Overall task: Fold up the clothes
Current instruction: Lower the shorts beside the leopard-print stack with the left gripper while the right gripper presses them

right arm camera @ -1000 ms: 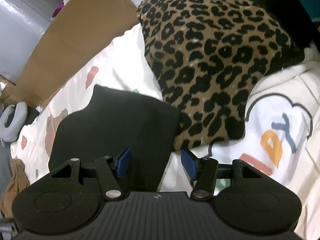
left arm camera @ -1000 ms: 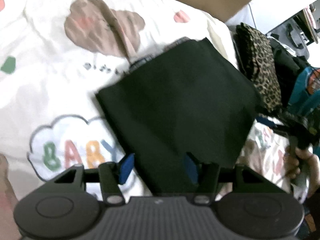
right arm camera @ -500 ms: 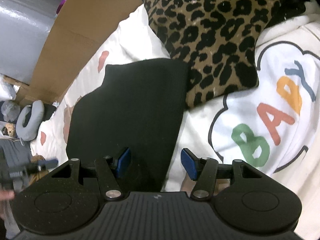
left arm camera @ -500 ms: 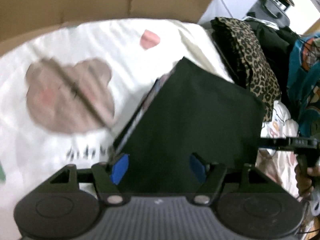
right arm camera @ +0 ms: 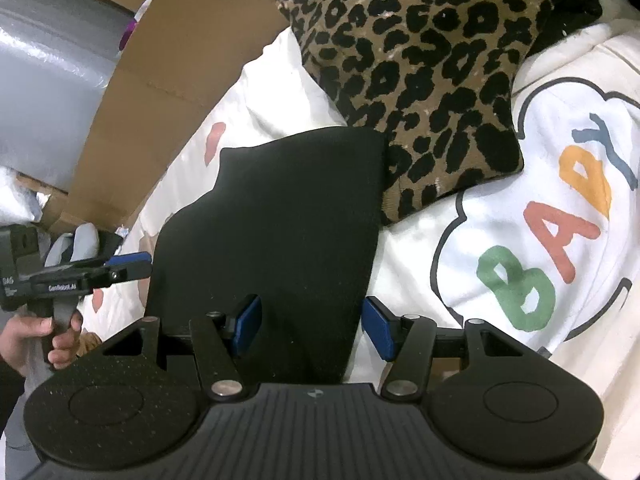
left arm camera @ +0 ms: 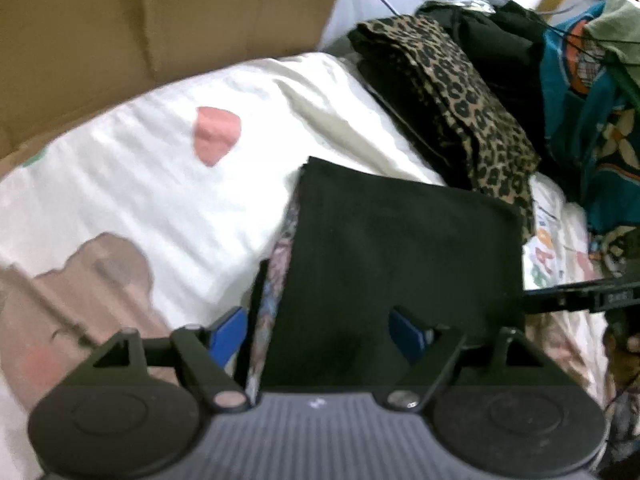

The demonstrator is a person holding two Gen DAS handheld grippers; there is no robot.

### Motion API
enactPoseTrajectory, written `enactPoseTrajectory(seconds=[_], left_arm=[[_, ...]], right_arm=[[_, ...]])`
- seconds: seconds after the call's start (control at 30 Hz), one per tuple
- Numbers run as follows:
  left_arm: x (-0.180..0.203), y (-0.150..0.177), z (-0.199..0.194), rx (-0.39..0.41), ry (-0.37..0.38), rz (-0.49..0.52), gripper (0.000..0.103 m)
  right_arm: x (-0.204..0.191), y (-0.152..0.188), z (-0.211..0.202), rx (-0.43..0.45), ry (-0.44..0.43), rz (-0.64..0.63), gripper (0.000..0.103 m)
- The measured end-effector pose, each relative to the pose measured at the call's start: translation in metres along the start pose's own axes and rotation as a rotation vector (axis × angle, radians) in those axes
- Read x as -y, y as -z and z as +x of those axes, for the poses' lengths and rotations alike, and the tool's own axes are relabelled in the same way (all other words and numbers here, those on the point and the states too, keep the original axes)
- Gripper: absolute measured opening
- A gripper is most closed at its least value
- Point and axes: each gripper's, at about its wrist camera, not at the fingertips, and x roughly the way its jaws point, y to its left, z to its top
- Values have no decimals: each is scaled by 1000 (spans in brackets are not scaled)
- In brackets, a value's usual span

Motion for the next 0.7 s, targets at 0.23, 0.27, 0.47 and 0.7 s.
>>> enactPoseTrajectory(seconds=[0.23, 0.27, 0.47, 0.7], left_arm=[[-15, -17, 31, -89, 101, -50, 80], [-17, -18, 35, -103, 108, -54, 79], [-38, -18, 49, -159, 189, -131, 79], [-53, -9, 59, -116, 269, -231, 82]], right_arm=[[5, 5, 8, 36, -9, 59, 62], [6, 6, 9, 42, -15, 69, 62], [15, 8, 13, 75, -70, 140, 61], [19, 6, 24, 96, -141, 193, 54]])
